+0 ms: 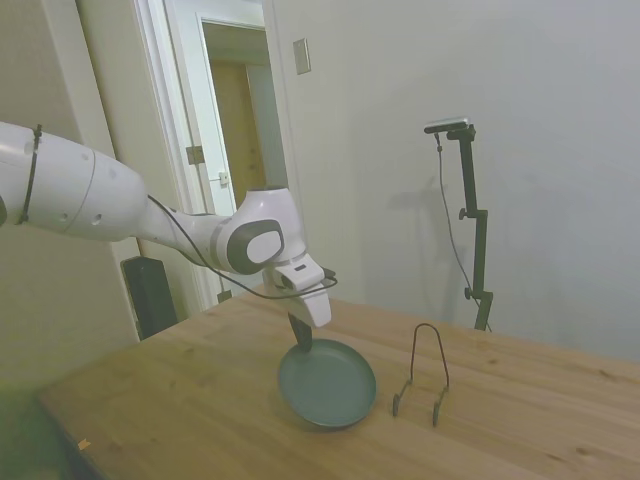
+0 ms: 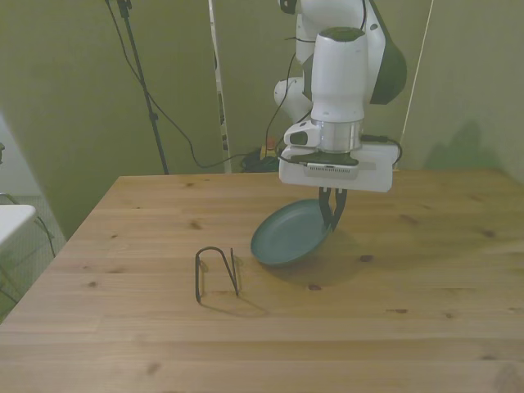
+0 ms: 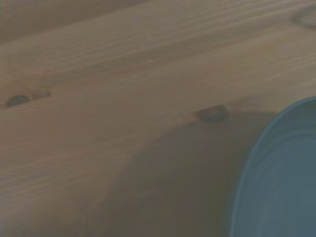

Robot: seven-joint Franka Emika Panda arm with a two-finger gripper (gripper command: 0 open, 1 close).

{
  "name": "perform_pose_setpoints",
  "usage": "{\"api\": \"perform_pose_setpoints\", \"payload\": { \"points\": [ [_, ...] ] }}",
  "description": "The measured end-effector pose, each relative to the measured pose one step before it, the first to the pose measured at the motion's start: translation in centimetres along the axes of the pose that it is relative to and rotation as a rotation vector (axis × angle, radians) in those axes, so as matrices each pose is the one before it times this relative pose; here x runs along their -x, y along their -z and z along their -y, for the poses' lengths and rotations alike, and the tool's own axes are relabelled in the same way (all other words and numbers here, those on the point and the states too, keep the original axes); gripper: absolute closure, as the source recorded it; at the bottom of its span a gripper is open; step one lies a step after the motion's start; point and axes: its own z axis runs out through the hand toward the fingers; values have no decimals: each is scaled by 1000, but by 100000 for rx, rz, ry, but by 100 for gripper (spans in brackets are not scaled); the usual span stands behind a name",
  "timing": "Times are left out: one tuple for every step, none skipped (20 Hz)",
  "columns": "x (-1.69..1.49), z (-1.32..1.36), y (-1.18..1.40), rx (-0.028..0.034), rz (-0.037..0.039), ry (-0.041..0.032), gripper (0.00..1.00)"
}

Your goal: Unload the plate

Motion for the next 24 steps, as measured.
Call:
{"api": "perform_pose_setpoints", "payload": {
  "points": [
    [-33, -33, -407, 780, 415, 592, 100],
    [2, -41, -384, 928, 530, 734, 0],
    [-16, -30, -355, 746, 419, 668, 0],
    [-29, -7, -325, 486, 264, 384, 0],
    [-13, 12, -222, 314, 175, 170, 0],
    [-12, 11, -109, 147, 79, 45, 0],
    [-5, 8, -57, 76, 42, 45, 0],
    [0, 1, -19, 27, 15, 51, 0],
    [-1, -1, -8, 15, 9, 60, 0],
    [2, -4, -7, 41, 28, 90, 0],
    [7, -11, -41, 129, 80, 75, 0],
    [12, -22, -105, 249, 154, 87, 0],
    [6, -12, -133, 255, 156, 188, 0],
    [-6, -2, -89, 132, 78, 192, 0],
    [-12, -1, -17, 2, 35, 112, 0],
    [-53, 16, 76, -191, -13, -32, 0],
    [-116, 43, 232, -520, -28, -118, 0],
    [-188, 61, 433, -666, 123, -58, 0],
    [-251, 53, 690, -576, 395, 54, 0],
    [-324, 25, 1019, -765, 169, 24, 0],
    [-336, -23, 1256, -772, 473, 96, 0],
    [-309, -81, 1450, -953, 657, 388, 0],
    [-265, -211, 1499, -625, 554, 240, 0],
    [-264, -262, 1611, -466, 191, 192, 0]
  ]
}}
